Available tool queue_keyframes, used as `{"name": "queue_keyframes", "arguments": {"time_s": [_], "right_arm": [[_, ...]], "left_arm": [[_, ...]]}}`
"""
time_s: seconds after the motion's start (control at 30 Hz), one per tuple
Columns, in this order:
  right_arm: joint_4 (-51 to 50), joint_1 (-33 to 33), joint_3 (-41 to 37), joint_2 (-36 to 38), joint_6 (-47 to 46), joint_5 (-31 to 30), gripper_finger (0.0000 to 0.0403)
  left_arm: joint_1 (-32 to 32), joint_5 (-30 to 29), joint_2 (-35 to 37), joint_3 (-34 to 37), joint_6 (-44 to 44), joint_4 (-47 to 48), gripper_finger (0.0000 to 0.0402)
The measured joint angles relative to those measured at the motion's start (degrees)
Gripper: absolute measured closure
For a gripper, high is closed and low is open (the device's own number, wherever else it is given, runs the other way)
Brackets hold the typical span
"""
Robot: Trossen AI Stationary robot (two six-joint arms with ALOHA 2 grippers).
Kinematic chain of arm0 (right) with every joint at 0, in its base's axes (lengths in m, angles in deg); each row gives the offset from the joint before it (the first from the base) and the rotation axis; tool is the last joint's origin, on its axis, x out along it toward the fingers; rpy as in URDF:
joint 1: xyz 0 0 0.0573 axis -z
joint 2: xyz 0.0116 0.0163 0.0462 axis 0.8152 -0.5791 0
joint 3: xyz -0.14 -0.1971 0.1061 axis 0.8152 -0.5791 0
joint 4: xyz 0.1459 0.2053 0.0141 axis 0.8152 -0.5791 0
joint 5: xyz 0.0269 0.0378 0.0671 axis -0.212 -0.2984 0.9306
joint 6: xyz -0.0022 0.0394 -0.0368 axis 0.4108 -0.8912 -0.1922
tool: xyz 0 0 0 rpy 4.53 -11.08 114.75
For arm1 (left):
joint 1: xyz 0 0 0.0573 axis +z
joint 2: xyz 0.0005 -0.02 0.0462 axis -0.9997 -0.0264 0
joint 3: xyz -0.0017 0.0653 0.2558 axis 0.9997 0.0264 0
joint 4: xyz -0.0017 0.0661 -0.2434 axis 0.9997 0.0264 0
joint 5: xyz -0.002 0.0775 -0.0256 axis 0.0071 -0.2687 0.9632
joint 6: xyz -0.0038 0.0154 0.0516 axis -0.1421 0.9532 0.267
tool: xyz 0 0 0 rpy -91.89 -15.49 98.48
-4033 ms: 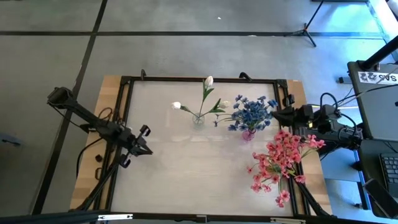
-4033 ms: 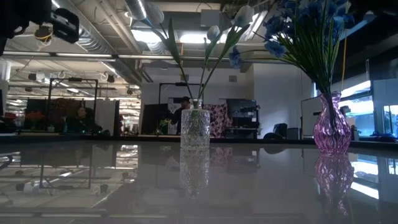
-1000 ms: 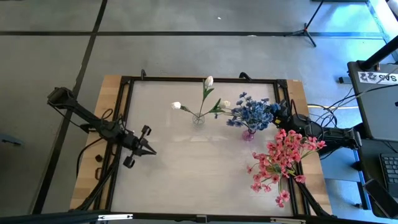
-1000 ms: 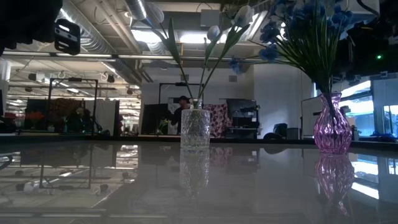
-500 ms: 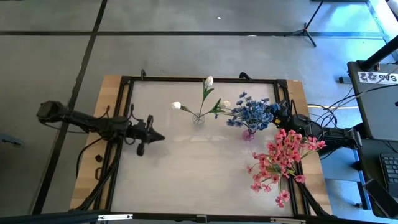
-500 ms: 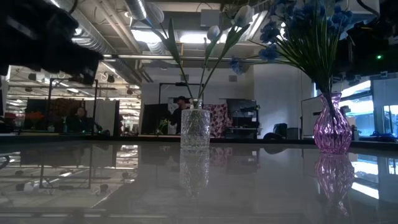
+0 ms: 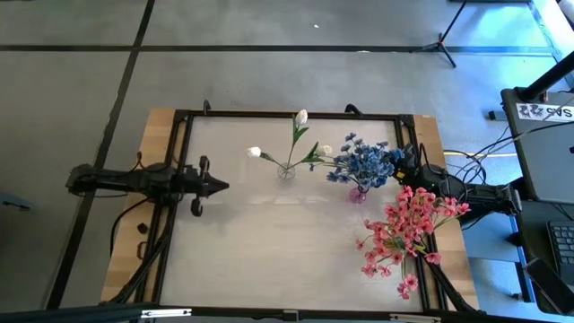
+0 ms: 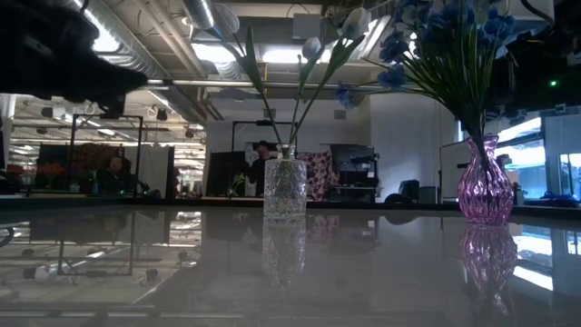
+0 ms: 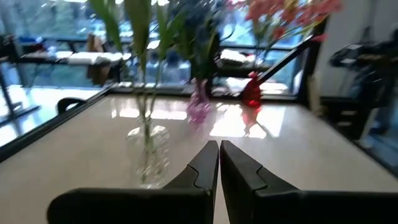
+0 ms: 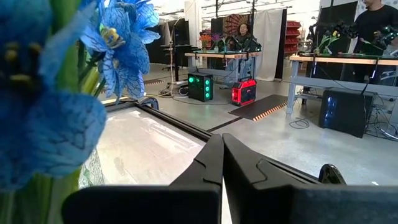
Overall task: Sort flowers into vase by color
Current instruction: Return to Home Position
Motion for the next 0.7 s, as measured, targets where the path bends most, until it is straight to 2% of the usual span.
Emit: {"name": "queue_keyframes", "arguments": {"time_s": [0.13, 0.27, 0.33, 0.7], "right_arm": [[0.01, 0.0, 0.0, 0.0, 0.01, 0.01, 0.04], [0.02, 0.0, 0.0, 0.0, 0.0, -0.02, 0.04], [0.0, 0.0, 0.0, 0.0, 0.01, -0.01, 0.04], [0.02, 0.0, 0.0, 0.0, 0.02, -0.22, 0.04]], "left_arm": [[0.0, 3.35, 8.16, -0.01, 0.67, 5.03, 0.0388], [-0.04, 5.33, 7.84, -0.07, -0.37, 5.21, 0.0388], [-0.04, 5.3, 6.8, -0.07, -2.72, 5.21, 0.0388], [-0.04, 4.8, 6.82, -0.06, -2.95, 5.17, 0.0388]]}}
